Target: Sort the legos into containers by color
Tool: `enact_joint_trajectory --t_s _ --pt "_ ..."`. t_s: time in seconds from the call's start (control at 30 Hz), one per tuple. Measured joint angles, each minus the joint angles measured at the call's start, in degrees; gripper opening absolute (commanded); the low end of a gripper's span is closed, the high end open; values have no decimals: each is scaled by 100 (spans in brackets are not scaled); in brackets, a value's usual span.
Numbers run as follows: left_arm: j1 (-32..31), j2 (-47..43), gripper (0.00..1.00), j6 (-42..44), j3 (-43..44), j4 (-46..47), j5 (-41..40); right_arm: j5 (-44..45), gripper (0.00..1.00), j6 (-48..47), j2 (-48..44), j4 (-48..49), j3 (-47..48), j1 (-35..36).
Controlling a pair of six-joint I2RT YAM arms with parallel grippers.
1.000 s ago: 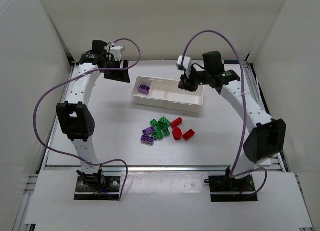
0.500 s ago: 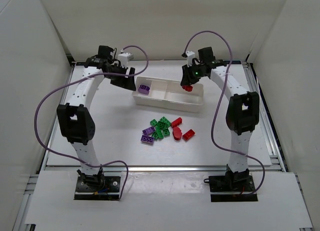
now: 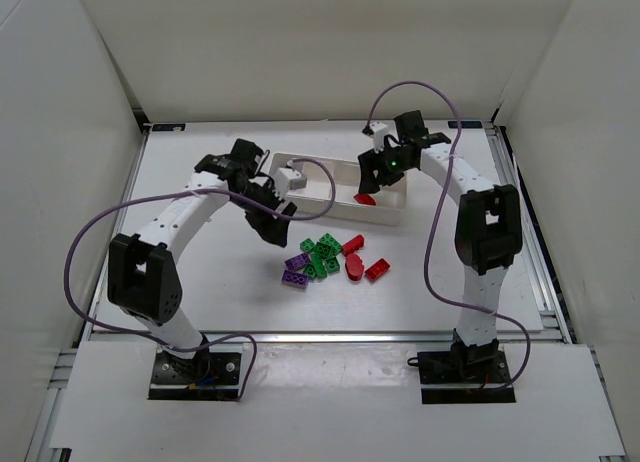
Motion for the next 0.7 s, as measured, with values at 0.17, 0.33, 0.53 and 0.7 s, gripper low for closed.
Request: enact_joint_trajectory --t_s 0.17,0.33,0.53,0.7 --pt "-369 -295 81 269 -896 372 -321 46 77 -50 -431 42 -221 -4" --pt "-903 -586 77 271 -1650 1187 -942 35 78 -186 -1287 109 -549 -39" --pt "-1394 -549 73 118 -1880 2096 -1453 46 78 -328 -2124 133 -1049 -160" --pt "-1528 -264 72 72 -1878 2649 -1617 122 78 -354 -2374 52 -1469 -297"
